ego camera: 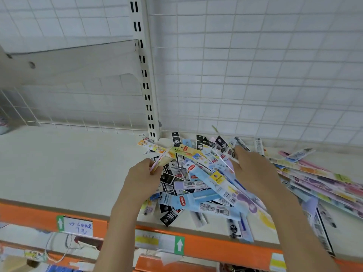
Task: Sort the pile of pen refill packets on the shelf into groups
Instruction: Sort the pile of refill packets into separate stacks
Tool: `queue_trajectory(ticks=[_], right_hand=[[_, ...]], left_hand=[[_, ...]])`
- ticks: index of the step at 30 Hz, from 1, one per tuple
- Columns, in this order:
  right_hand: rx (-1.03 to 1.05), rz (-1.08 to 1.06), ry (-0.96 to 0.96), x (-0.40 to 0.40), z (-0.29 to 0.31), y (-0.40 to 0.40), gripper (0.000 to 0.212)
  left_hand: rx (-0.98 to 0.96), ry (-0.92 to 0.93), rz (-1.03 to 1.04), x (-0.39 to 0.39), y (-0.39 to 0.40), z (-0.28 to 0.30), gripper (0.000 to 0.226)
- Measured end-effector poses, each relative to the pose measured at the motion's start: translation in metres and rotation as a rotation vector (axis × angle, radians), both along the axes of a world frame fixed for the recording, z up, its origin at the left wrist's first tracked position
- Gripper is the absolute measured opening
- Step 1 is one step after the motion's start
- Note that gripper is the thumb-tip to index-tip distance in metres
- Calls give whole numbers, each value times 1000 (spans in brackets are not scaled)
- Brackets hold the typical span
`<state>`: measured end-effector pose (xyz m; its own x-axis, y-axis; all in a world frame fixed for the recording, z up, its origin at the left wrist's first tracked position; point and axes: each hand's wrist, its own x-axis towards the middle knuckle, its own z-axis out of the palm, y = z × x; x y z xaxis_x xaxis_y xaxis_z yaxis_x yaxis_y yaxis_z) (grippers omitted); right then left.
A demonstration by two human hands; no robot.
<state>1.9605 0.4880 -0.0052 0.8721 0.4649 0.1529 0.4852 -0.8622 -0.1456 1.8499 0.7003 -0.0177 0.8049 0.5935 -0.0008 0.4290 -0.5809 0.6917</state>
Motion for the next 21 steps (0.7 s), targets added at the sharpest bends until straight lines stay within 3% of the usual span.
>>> queue_trajectory(ticks=[4,9,14,21], right_hand=[[-13,-69,-15,2,-3,-11,12],[133,-60,21,-3,-8,-17,5],[258,-50,102,-7,-6,-18,38],[149,-119,71,-13,-12,-37,37]], left_hand=[[15,-5,-29,5,-7,1,35],[39,-5,-63,8,-14,-1,37],[58,0,-70,8,-19,1,38],[78,22,-94,14,-27,5,33]])
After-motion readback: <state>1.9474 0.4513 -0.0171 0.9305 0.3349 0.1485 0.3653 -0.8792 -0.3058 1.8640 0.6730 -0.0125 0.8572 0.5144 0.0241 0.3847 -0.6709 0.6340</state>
